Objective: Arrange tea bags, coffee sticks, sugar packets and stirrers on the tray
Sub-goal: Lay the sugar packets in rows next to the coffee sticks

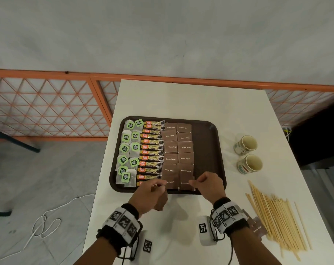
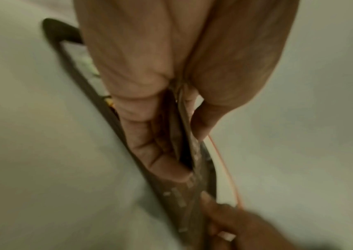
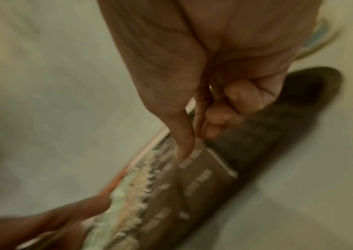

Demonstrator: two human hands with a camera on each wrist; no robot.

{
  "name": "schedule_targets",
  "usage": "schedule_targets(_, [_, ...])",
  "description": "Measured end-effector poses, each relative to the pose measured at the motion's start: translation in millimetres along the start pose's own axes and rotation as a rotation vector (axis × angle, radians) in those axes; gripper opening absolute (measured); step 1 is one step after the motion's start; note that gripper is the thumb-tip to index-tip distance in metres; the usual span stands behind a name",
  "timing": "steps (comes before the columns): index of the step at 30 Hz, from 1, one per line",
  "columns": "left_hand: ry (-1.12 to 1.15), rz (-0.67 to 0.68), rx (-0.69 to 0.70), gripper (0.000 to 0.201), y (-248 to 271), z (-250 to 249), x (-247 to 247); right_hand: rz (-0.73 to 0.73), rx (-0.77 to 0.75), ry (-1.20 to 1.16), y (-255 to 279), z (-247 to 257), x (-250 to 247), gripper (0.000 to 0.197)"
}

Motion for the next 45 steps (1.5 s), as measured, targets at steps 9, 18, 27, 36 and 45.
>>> schedule_targets(9, [0.639,0.419,0.026,0.051,17.2,-20.0,-11.0,0.161,-0.353,-0.266,39.0,66.2,-17.4,0.017])
schedule_targets(18, [0.301,0.323,0.062,0.034,26.9,-24.1,-0.9,0.091,-0.439,-0.226,28.0,64.6,-9.0,0.011])
schedule_targets(27, [0.367,0.164,0.030,0.019,4.9,-30.7,-2.9,0.151,-0.388,-0.283,14.2,67.7,1.2,0.004])
schedule_targets(36, [0.251,-0.035,-0.017,0.011,-46.0,-80.3,-30.2,0.086,-0.067,-0.546,-66.6,86.8,-20.4,0.010])
schedule_targets(45, [-0.574,-0.425,0.226,0.024,-125.8,-150.1,-56.0,0.038,-0.097,-0.337,-197.9,100.9,-44.3,0.015])
Point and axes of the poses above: each hand's wrist, its own y-axis away from the middle knuckle, its own x-axis out of the palm, z = x × y, the point moved 1 cm from there along -y, towards the middle knuckle, and after that the axes turned 13 degrees about -x, right-handed, at the moved point
